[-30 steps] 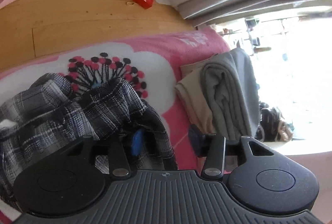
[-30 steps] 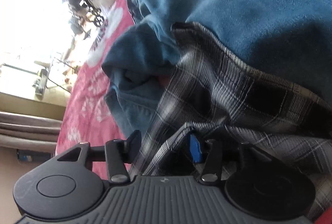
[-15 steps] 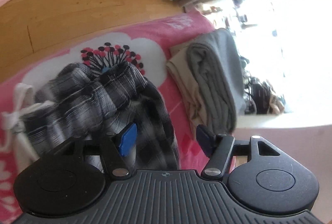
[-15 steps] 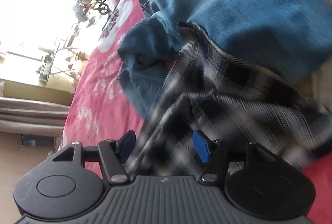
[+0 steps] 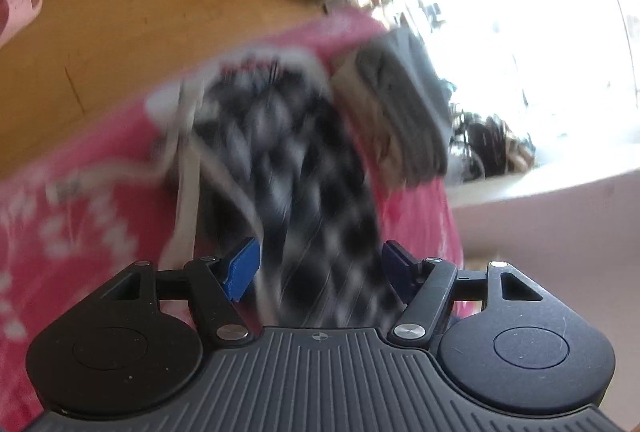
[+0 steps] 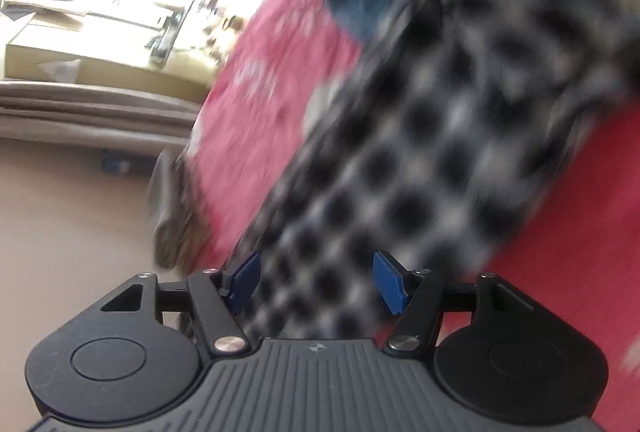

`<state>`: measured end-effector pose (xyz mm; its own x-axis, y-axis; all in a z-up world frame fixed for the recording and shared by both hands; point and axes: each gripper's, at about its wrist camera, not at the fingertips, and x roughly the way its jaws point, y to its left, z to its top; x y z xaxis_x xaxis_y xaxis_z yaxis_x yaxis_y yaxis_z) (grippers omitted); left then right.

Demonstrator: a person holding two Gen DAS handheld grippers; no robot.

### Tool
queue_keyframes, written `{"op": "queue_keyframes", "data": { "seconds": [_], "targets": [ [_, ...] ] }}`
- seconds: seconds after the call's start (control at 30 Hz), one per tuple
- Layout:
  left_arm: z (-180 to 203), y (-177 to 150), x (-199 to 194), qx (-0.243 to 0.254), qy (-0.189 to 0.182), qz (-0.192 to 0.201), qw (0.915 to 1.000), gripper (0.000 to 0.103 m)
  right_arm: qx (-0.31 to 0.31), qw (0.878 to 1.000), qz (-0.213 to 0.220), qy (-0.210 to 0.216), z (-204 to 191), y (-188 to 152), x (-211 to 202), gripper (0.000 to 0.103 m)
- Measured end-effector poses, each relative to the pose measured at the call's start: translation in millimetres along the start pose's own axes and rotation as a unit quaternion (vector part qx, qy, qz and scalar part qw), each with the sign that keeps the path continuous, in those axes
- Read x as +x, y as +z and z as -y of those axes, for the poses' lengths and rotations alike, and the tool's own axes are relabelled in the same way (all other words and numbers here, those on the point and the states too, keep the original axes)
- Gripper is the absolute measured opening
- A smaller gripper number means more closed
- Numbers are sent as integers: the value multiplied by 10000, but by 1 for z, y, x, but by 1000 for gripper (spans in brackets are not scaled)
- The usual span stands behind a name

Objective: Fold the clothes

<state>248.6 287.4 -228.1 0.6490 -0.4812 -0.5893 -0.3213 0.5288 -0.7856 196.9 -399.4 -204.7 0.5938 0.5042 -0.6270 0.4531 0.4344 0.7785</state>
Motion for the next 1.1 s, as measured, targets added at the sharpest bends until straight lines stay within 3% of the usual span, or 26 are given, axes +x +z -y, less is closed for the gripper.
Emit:
{"op": "queue_keyframes", "data": {
  "seconds": [0.13, 0.27, 0.43, 0.6, 0.83, 0.97, 1.1],
  "targets": [
    [-7, -26, 26, 364, 633, 45, 9973, 68, 503, 9975, -432, 225, 23, -51, 36, 66],
    [-17, -27, 44, 428, 1147, 479, 9913, 68, 806, 9949, -535, 280, 40, -75, 63, 66],
    [-38, 1, 45, -132, 1053, 1116, 9881, 67, 903, 9947, -397, 273, 51, -83, 82, 66],
    [-52, 18, 52, -414, 948, 1372, 9851, 61, 1119, 9923, 109, 522, 58, -77, 103, 65],
    [-53, 8, 49, -616, 860, 1713, 9795, 45, 1387, 9828, 828, 895, 66, -80, 114, 59],
    [-50, 5, 48, -786, 815, 1918, 9749, 31, 1535, 9741, 1237, 1106, 71, -81, 121, 52],
    [-52, 1, 53, -884, 780, 1988, 9729, 35, 1412, 9744, 1398, 1050, 69, -80, 122, 51]
  ]
}}
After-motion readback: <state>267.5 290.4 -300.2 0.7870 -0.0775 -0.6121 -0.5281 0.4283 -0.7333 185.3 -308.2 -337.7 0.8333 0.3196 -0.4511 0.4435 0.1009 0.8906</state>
